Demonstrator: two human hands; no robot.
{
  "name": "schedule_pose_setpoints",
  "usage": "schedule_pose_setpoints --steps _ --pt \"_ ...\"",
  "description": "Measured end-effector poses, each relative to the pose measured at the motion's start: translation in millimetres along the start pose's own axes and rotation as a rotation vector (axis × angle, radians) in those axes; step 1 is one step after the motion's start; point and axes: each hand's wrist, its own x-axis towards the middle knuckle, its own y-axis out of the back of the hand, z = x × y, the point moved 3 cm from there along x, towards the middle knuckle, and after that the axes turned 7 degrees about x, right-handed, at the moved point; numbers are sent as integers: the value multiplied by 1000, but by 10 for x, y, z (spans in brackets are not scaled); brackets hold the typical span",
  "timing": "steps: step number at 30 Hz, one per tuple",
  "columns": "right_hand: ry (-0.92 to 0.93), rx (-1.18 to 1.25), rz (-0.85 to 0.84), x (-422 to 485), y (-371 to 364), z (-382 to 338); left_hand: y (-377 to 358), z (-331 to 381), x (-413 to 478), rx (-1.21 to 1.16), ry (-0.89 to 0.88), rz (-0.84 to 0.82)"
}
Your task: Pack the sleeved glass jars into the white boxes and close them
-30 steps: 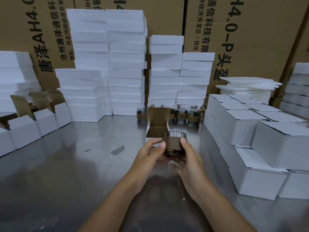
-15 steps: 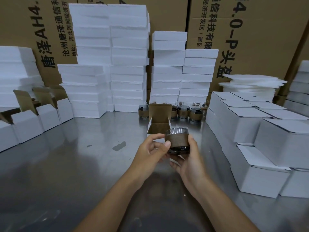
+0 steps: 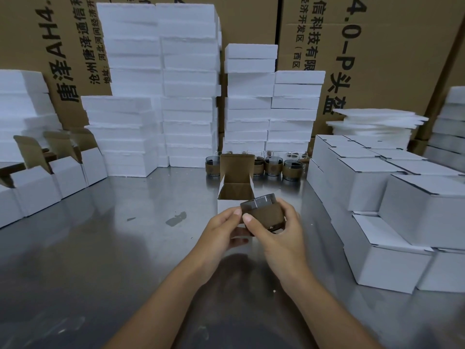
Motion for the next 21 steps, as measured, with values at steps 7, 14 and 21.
schedule_pose_setpoints --steps 7,14,21 --pt "48 13 -19 12 -8 28 -1 -11 7 -19 9 -3" --pt "56 4 -57 8 5 29 14 22 -1 11 -47 40" --pt "139 -107 -64 5 -7 -12 51 90 -6 7 -152 124"
